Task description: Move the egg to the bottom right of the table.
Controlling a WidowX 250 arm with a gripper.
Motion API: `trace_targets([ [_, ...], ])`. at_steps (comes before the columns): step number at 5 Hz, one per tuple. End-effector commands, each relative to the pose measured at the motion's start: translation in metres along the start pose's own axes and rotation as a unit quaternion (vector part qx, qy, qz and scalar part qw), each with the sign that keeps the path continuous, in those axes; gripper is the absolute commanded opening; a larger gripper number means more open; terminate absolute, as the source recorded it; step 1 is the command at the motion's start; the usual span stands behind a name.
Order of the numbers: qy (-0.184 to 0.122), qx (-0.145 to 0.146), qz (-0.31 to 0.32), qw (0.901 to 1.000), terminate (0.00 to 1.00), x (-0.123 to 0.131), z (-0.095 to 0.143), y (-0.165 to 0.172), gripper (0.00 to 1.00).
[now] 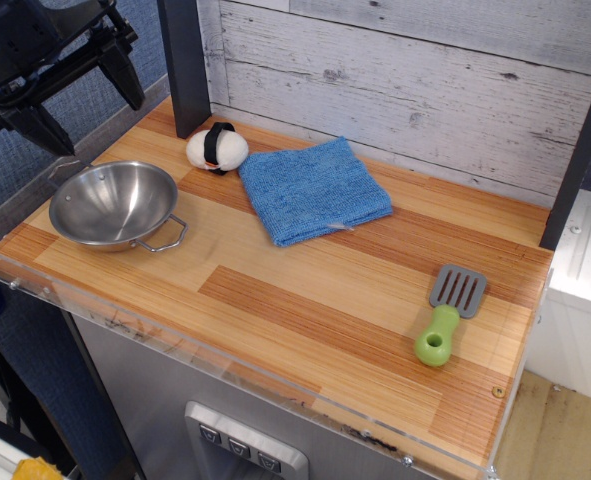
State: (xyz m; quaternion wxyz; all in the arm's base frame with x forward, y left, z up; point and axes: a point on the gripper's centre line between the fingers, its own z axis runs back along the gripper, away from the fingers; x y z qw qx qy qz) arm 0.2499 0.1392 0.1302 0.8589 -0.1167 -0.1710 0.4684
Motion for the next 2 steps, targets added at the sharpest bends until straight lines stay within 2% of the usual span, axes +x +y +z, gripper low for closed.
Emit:
trace_targets([
  [1,0.000,0.000,0.000,1.0000,0.00,0.000,0.000,0.000,1.00],
  [2,-0.013,0.010,0.010,0.9998,0.00,0.013,-0.007,-0.013,1.00],
])
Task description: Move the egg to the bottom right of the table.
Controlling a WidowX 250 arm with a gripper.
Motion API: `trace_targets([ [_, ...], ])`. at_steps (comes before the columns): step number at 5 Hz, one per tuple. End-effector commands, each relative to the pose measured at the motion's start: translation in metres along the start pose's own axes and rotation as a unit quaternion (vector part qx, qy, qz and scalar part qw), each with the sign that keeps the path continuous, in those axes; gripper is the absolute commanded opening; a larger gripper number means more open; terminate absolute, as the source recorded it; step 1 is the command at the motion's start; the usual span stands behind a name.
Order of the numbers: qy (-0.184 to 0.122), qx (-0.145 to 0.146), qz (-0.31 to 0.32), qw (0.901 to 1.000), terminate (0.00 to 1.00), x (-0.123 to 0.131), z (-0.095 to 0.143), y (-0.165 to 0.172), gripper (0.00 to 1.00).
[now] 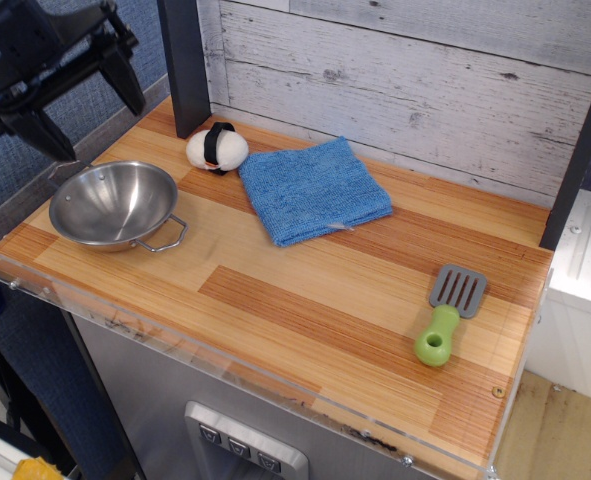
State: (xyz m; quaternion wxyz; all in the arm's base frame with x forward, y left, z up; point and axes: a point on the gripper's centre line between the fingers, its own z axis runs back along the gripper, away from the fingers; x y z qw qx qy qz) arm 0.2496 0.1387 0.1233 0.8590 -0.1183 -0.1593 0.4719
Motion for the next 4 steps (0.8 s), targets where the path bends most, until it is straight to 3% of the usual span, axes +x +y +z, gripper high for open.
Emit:
trace_targets([
  [1,-0.026,0.011,0.024,0.9993,0.00,0.032,-0.012,-0.027,1.00],
  [4,-0.036,0.036,0.063,0.9967,0.00,0.074,-0.041,-0.049,1.00],
])
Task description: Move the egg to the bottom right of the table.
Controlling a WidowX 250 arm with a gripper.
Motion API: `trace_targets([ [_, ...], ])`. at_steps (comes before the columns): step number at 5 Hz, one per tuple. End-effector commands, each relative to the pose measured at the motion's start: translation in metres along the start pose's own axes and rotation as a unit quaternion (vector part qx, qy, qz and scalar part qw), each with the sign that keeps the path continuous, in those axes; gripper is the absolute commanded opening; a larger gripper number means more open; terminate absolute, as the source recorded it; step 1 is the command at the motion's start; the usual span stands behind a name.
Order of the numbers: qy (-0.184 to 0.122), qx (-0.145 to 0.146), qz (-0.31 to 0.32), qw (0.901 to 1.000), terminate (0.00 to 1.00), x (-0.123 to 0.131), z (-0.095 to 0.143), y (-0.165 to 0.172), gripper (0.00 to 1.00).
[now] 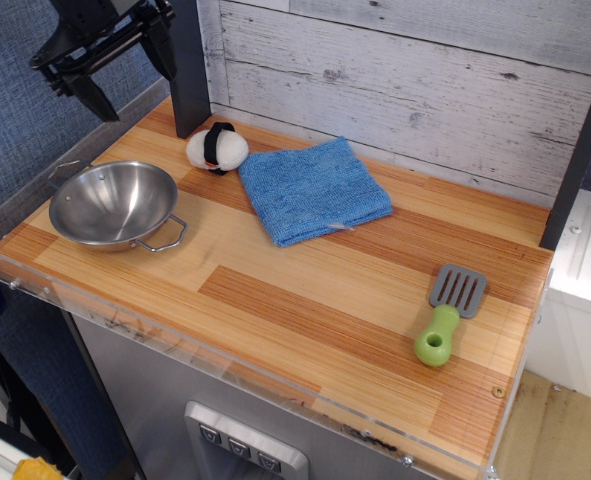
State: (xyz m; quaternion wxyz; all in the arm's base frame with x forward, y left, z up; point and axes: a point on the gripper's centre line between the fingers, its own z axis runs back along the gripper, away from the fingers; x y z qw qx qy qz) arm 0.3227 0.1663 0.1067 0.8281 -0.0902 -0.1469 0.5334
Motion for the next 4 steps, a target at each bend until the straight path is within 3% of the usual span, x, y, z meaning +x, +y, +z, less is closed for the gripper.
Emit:
trace_targets([
  [1,-0.022,0.006,0.015,0.9996,0.00,0.025,-0.013,-0.026,1.00],
  [4,0.000,0.022,-0.017,0.9996,0.00,0.003,-0.058,-0.053,1.00],
])
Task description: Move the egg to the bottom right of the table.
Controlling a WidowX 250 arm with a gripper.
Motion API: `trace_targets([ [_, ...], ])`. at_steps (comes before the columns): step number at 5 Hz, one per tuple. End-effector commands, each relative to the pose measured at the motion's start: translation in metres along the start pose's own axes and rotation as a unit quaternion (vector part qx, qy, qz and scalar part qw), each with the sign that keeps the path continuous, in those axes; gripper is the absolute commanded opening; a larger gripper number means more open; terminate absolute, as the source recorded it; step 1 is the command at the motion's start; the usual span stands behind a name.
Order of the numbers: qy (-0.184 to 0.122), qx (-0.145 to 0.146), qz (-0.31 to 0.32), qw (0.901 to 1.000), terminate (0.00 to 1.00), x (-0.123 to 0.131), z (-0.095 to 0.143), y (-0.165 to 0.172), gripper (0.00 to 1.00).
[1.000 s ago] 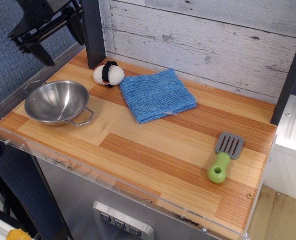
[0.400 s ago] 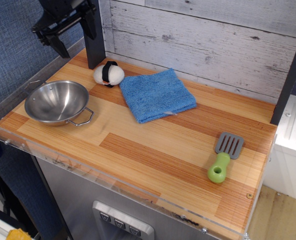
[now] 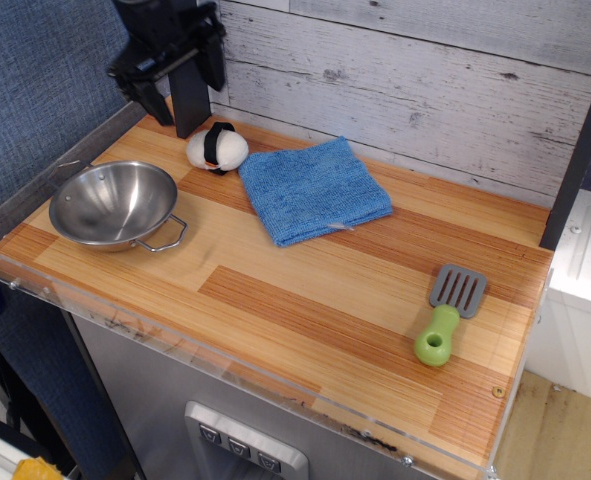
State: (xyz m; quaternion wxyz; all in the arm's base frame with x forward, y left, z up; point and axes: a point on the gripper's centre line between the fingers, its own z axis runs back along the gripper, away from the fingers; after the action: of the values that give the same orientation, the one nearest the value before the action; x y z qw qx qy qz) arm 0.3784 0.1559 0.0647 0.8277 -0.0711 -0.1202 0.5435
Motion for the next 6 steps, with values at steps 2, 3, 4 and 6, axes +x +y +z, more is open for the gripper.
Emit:
trace_targets([
  [2,-0.004,0.007,-0.041,0.9991,0.00,-0.016,-0.010,-0.013,1.00],
  [3,-0.009,0.029,-0.036,0.9989,0.00,-0.011,-0.016,-0.001,1.00],
  [4,-0.007,0.044,-0.031,0.9985,0.00,-0.005,-0.022,0.011,1.00],
  [6,-0.016,0.051,-0.025,0.9982,0.00,-0.002,-0.024,0.016,0.00],
])
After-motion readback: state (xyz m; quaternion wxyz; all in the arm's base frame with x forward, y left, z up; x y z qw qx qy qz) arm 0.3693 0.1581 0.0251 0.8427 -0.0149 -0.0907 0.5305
